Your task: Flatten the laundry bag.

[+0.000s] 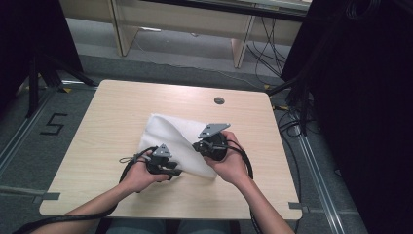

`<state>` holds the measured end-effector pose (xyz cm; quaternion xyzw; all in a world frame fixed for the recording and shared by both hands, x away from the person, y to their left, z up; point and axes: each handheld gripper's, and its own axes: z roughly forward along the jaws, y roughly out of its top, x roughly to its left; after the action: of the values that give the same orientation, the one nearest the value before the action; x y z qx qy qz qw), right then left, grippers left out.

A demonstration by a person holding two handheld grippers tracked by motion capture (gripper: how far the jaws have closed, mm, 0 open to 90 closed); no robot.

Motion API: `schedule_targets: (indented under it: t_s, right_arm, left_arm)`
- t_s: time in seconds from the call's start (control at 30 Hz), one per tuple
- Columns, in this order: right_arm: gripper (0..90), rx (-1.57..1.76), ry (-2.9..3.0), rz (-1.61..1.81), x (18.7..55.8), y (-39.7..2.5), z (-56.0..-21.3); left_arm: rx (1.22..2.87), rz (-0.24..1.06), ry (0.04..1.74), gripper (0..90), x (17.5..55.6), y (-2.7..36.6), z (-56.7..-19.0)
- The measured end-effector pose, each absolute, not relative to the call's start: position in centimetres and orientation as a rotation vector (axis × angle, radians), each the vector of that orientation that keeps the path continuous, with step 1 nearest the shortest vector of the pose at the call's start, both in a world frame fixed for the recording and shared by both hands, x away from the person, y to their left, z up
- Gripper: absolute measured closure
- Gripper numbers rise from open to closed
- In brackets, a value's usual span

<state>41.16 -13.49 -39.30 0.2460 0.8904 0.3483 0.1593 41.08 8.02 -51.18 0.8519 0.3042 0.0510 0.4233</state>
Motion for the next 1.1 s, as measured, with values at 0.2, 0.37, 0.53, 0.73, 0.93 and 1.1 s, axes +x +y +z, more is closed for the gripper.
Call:
schedule_targets:
  t_s: [0.2,0.37,0.53,0.73,0.93,1.1]
  right_arm:
    - [90.0,0.701,2.565,1.029,39.8,-13.3,-39.5]
    - [90.0,0.696,2.563,1.071,39.2,-13.1,-40.0]
    - [90.0,0.679,2.602,1.061,38.6,-13.1,-40.7]
    - [90.0,0.668,2.63,1.054,38.5,-13.3,-41.4]
    - [90.0,0.614,2.634,1.054,38.2,-13.1,-41.7]
    - [90.0,0.581,2.681,1.059,37.6,-12.7,-41.7]
  left_arm:
    - [2.145,0.136,0.752,59.1,41.3,8.2,-51.0]
    - [2.101,0.129,0.786,58.6,41.1,8.1,-51.3]
    - [2.138,0.14,0.771,57.7,40.7,8.8,-50.9]
    - [2.131,0.166,0.826,57.7,39.8,12.6,-49.3]
    - [2.082,0.175,0.898,58.2,38.4,16.8,-48.8]
    - [2.024,0.22,0.959,58.5,37.5,18.9,-48.0]
